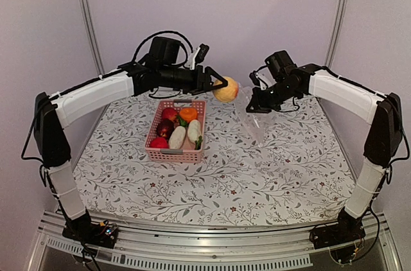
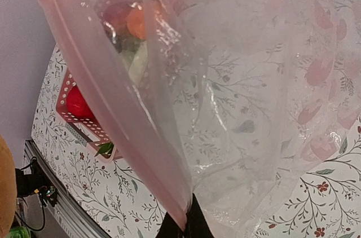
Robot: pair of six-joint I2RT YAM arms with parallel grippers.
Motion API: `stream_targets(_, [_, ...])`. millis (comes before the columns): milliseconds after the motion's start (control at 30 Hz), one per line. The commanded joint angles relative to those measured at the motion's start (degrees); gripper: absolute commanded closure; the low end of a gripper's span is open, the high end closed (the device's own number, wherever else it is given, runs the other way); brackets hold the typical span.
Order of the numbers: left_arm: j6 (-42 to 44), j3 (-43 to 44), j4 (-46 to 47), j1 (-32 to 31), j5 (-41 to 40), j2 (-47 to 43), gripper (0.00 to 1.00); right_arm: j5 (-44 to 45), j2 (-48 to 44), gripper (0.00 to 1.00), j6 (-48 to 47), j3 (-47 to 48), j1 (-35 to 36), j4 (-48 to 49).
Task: Place the food in the zip-top bag and seal the zipper
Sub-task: Place the fake fruit in the zipper food storage bag.
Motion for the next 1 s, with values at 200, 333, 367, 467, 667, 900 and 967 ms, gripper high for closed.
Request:
stream_targets(200, [1.78,2.86,3.13,-2.83,0.67,5.53,0.70,-5.84,1.96,1.00,5.00,5.03,0.24,-0.97])
stream_targets(333, [2.95,2.47,1.56,-2.93,-4.23,6.75,0.72,-7.88,0.88,1.00,7.06,5.87,0.24,-1.70])
stream_targets(367, [3.19,2.53,0.90,-2.93,-5.56,7.08,0.72,-8.20,0.68,1.00,7.41,5.99,0.29,-1.95])
stream_targets(467, [3.74,3.09,-1.01,-2.97,-9.63,7.90,0.72,-8.86,-0.27,1.00,8.53,6.11,0.25,-2.79])
stream_targets(667, [1.35,7.58,-8.19,-2.87,-19.74,11.20,0.72,-9.87,-1.46,1.00,10.40,6.15,0.24,-3.73])
stream_targets(900, [0.13,9.35,-6.16,-3.10,-15.21,13.81,0.66,-11.44,-1.68,1.00,11.94,6.11,0.31,-3.37])
stream_targets(967, [0.55,8.97,-3.90,-3.42,-11.59,13.65,0.56,-11.26,-1.67,1.00,11.87,6.05,0.16,-3.28])
